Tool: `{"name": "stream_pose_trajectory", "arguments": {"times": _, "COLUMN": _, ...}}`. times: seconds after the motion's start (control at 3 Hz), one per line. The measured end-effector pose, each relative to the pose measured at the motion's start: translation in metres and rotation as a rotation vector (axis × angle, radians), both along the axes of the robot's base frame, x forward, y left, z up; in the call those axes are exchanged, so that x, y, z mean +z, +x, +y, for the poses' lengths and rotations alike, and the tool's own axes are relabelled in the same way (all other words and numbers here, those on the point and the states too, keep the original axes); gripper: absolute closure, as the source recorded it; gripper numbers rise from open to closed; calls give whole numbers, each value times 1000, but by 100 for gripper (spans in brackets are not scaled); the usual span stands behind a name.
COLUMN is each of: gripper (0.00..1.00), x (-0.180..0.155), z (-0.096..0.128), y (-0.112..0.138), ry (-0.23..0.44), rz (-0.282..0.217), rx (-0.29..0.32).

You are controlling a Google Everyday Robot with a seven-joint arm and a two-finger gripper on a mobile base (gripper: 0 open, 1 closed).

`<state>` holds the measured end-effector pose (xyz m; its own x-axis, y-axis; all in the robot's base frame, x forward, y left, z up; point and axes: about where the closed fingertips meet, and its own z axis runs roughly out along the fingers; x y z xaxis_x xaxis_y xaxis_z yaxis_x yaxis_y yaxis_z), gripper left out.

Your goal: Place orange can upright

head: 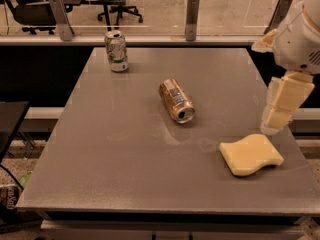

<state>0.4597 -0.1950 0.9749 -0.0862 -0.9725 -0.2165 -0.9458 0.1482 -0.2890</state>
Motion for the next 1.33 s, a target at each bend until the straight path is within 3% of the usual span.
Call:
{"name": "stream_pose_trajectory", "arguments": {"times": 0.67, "gripper": 0, "x": -11, "z": 52, "y": 48, "ry": 30, "rz": -80, "rx": 344}}
{"name": "stream_pose_trajectory", "arguments": {"times": 1.33, "gripper": 0, "x": -27, "z": 95, "y": 77, "ry": -9, "rz": -90, "rx": 789}}
